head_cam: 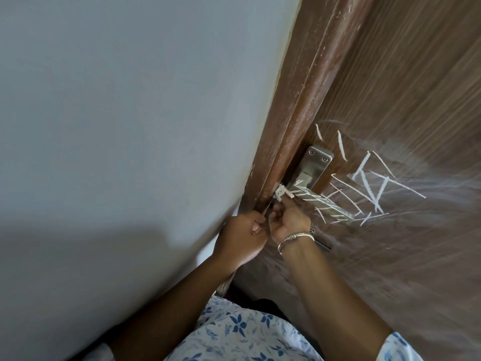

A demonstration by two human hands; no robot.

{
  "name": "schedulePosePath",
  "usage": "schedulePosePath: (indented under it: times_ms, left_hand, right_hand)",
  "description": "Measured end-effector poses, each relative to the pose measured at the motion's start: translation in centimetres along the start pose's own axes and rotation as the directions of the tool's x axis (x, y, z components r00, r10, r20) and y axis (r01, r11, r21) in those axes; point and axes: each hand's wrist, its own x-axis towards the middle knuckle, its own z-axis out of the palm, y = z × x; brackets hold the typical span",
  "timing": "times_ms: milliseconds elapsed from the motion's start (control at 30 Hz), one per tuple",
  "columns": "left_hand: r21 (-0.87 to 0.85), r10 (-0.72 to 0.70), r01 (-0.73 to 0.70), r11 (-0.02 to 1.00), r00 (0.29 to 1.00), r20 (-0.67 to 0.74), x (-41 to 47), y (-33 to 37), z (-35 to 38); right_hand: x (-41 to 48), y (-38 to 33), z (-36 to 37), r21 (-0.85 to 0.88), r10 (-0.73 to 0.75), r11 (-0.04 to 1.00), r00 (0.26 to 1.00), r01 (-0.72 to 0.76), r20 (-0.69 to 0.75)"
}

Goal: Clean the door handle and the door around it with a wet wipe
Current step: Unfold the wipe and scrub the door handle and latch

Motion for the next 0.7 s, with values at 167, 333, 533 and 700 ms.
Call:
schedulePosePath:
  times_ms: [167,333,533,700]
  left_hand:
    - [0.041,0.014,-0.013,0.999,1.0,-0.008,0.2,0.1,0.3]
    - [0.025,0.0,0.001,1.0,0.999,-0.049,0.3,-0.1,0.0]
    - [-0.047,-0.025,0.021,0.999,0.996,-0.085,0.7,-0.5,0.1]
    - [-0.083,-0.061,0.055,0.995,0.995,-0.074,0.5,-0.4,0.5]
  right_hand:
    - [-0.4,0.4,0.1,-0.041,-0.066,0.997,0.998,0.066,-0.003]
    - [-1.0,1.8,0.3,-0.209,-0.24,0.948,0.97,0.241,0.028]
    - [-1.5,2.3,1.0,-0.144,-0.317,0.938,0.948,0.315,0.01]
    - [-1.2,2.4,0.5,-0.008,-0.224,0.975,0.974,0.224,0.041]
